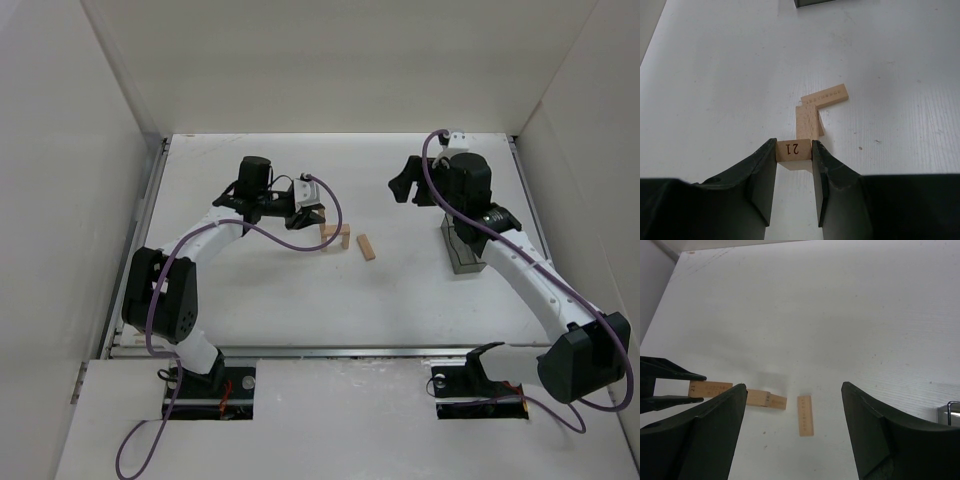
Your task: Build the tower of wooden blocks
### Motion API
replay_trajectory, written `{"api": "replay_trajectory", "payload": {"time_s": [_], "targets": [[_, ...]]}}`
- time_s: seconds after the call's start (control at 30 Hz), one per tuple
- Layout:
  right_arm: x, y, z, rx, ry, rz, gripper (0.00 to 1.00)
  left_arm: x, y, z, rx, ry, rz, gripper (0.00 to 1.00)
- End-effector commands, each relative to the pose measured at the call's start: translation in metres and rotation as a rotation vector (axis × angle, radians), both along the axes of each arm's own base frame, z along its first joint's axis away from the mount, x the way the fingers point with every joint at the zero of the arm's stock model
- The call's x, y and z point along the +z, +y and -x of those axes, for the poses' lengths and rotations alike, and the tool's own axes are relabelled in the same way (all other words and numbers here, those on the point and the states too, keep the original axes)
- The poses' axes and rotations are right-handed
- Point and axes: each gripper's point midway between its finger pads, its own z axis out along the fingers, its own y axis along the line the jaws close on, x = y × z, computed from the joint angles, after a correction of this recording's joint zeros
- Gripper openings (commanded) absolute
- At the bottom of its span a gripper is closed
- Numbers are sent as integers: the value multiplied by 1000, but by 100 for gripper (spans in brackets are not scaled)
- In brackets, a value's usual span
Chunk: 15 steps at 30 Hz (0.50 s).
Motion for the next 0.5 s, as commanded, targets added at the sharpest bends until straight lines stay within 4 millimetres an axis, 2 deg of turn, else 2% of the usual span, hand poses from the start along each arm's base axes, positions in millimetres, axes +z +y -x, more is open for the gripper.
{"api": "replay_trajectory", "payload": {"time_s": [0.0, 0.47], "targets": [[14, 1, -5, 2, -51, -32, 82, 6, -4, 0, -35, -38, 26, 0], [14, 1, -5, 2, -51, -32, 82, -1, -7, 4, -47, -30, 19, 0]]}}
